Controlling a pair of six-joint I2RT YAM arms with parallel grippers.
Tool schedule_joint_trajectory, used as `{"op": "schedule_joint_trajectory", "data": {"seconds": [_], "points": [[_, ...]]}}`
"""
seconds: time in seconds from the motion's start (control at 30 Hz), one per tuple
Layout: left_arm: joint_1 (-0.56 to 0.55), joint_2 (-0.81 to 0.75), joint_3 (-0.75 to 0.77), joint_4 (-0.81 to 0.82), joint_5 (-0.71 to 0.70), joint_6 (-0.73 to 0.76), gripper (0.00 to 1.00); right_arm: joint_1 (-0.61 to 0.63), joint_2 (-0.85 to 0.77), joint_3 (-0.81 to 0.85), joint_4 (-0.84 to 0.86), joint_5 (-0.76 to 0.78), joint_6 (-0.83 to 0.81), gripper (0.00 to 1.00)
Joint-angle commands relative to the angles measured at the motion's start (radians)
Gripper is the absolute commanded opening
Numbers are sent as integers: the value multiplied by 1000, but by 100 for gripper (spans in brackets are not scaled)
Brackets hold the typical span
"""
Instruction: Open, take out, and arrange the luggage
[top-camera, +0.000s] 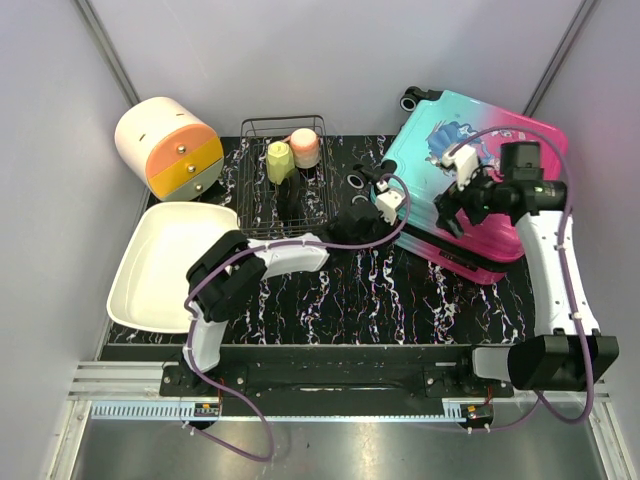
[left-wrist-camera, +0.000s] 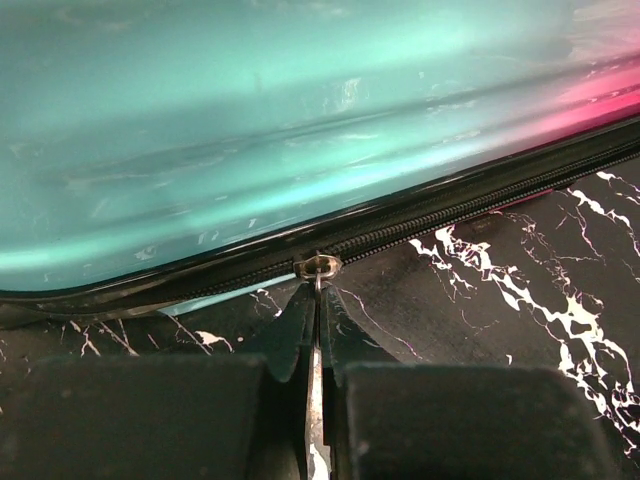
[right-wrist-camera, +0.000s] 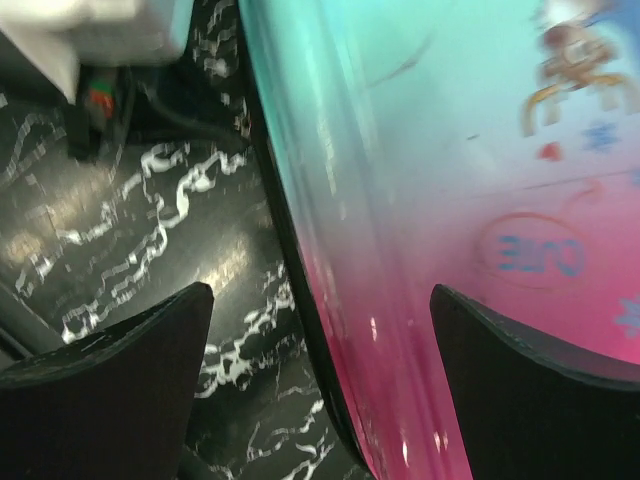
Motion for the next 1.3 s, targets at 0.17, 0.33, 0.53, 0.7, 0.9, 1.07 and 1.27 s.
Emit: {"op": "schedule_joint_trajectory", "data": {"seconds": [0.17, 0.33, 0.53, 0.7, 0.9, 1.07, 1.27], "points": [[100, -142, -10, 41, -46, -88, 0, 95, 21, -131, 58, 356, -178, 90], [201, -168, -19, -5, -40, -56, 0, 97, -11, -192, 81, 468, -210, 68], [330, -147, 19, -25, -13, 25, 0, 77, -36, -255, 85, 542, -215, 64], [350, -145, -2, 71, 139, 106, 0, 11, -43, -206, 52, 461, -225, 66], [294, -193, -99, 250, 288, 188, 0, -1, 9, 88, -27, 24, -69, 100], [281, -184, -142, 365, 313, 202, 0, 129, 174, 353, 22, -98, 67, 100], [281, -164, -215, 551, 310, 252, 0, 253, 414, 568, 22, -67, 62, 97]]}}
